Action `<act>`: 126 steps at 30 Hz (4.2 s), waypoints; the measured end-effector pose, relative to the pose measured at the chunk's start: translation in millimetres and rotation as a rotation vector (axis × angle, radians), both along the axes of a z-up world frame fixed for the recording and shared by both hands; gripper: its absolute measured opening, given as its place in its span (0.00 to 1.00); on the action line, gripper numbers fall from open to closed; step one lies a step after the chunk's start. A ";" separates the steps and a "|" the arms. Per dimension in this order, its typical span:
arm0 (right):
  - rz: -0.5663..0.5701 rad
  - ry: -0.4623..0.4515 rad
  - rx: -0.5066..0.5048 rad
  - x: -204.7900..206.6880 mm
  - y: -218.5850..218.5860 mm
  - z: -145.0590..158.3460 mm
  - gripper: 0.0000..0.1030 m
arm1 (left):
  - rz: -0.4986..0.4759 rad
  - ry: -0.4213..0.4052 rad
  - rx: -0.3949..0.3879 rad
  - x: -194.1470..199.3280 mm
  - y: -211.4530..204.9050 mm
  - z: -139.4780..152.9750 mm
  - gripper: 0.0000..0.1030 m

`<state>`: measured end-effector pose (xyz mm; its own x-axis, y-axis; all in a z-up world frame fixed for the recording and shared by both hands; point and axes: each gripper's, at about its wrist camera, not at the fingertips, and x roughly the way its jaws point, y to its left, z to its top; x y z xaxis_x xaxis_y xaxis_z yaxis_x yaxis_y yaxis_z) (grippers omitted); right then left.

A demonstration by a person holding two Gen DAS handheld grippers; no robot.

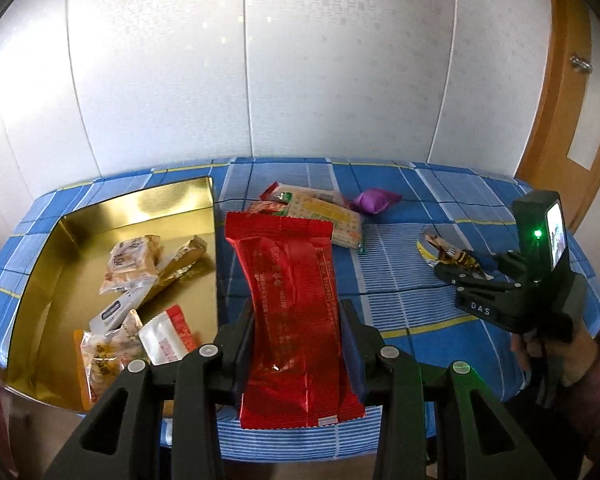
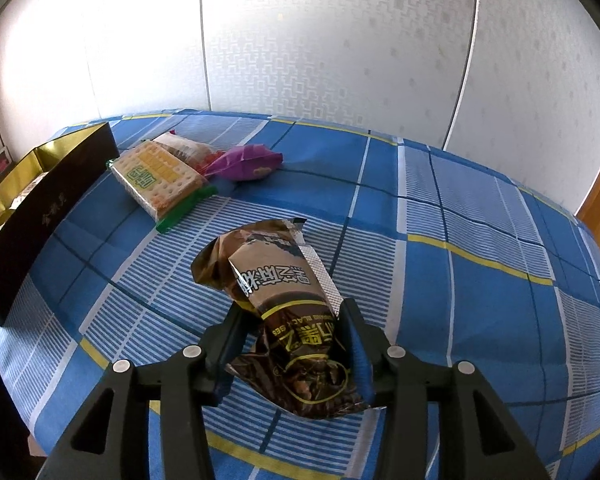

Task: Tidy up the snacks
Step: 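Lift the large red wrapper with left while right keeps holding the brown bag, then carry the red wrapper over the gold tray and open the left gripper, then carry the brown bag with the right gripper and drop it into the tray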

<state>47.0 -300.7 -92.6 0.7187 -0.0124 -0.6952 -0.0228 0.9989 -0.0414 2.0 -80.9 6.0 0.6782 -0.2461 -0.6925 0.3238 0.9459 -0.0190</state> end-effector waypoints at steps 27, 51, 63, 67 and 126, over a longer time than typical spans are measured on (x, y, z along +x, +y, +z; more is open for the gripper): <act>0.001 -0.004 -0.026 -1.6 4.3 0.9 0.46 | 0.151 0.044 0.001 14.6 47.2 -7.0 0.38; 0.002 -0.004 -0.016 -1.9 3.4 1.5 0.46 | 0.532 0.160 -0.216 19.6 200.4 -13.7 0.38; 0.003 -0.004 -0.015 -1.7 3.1 1.1 0.46 | 0.567 0.176 -0.269 23.3 215.5 -13.6 0.38; 0.003 -0.004 -0.014 -1.8 3.1 1.2 0.46 | 0.568 0.169 -0.264 28.7 220.4 -10.4 0.38; -0.054 0.038 -0.075 -2.5 28.8 6.7 0.35 | 0.555 0.068 -0.023 8.9 185.6 -14.5 0.46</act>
